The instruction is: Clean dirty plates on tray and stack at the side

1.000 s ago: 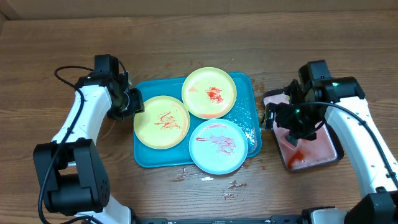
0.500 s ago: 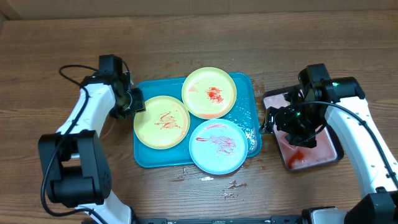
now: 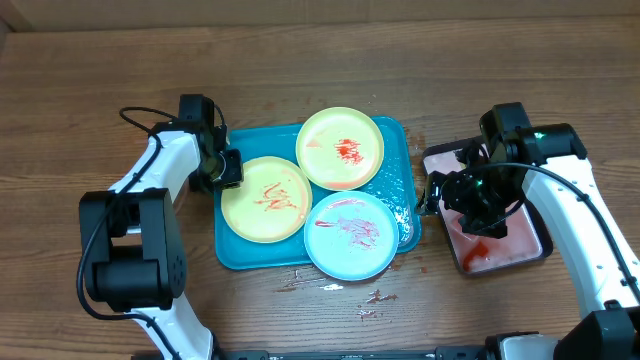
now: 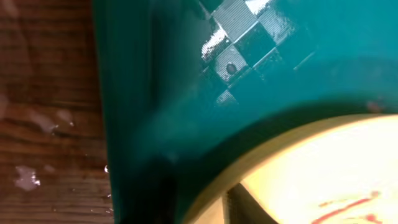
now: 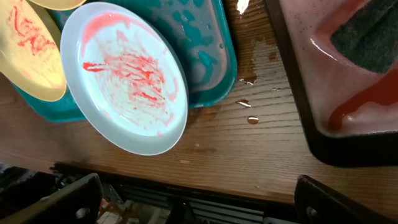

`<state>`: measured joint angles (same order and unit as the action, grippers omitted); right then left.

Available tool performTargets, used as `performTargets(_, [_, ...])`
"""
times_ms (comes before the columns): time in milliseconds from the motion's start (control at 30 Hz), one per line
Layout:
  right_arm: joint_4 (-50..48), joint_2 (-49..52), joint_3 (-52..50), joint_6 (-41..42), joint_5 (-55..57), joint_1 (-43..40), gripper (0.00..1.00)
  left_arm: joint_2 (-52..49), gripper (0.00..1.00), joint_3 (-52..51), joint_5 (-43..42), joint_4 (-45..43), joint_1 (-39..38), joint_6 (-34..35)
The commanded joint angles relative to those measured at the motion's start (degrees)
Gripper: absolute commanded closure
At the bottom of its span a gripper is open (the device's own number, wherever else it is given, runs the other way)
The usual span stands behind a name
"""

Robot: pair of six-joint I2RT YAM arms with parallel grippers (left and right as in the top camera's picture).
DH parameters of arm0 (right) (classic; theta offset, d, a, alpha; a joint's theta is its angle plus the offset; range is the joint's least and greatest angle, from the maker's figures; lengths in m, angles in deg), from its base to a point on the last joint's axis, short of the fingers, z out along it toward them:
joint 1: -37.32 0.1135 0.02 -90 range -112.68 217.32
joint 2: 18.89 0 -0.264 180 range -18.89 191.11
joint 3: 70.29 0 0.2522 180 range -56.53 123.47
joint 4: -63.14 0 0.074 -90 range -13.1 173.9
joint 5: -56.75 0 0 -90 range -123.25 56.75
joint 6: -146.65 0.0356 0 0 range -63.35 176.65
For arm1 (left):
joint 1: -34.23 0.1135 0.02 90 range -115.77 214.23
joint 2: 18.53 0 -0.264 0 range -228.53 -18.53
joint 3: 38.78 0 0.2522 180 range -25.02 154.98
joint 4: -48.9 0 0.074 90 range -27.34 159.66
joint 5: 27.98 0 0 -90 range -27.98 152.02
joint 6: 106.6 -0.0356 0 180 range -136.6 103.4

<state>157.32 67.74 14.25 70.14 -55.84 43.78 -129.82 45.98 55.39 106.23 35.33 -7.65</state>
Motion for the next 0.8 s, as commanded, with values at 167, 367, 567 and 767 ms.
performTargets(167, [-0.6, -1.0, 0.9, 0.2, -0.7, 0.0, 0.00, -2.6, 0.96, 0.4, 2.2, -0.1, 0.0, -0.2])
performTargets(367, [-1.4, -1.0, 0.9, 0.2, -0.7, 0.0, 0.00, -2.6, 0.96, 0.4, 3.2, 0.5, 0.0, 0.0])
performTargets(567, [-3.6, -1.0, 0.9, 0.2, -0.7, -0.1, 0.00, -2.6, 0.20, 0.4, 2.2, 1.4, 0.0, 0.1])
performTargets(767, [-6.0, -1.0, 0.9, 0.2, -0.6, -0.1, 0.00, -2.6, 0.96, 0.4, 2.1, 1.9, 0.0, 0.1])
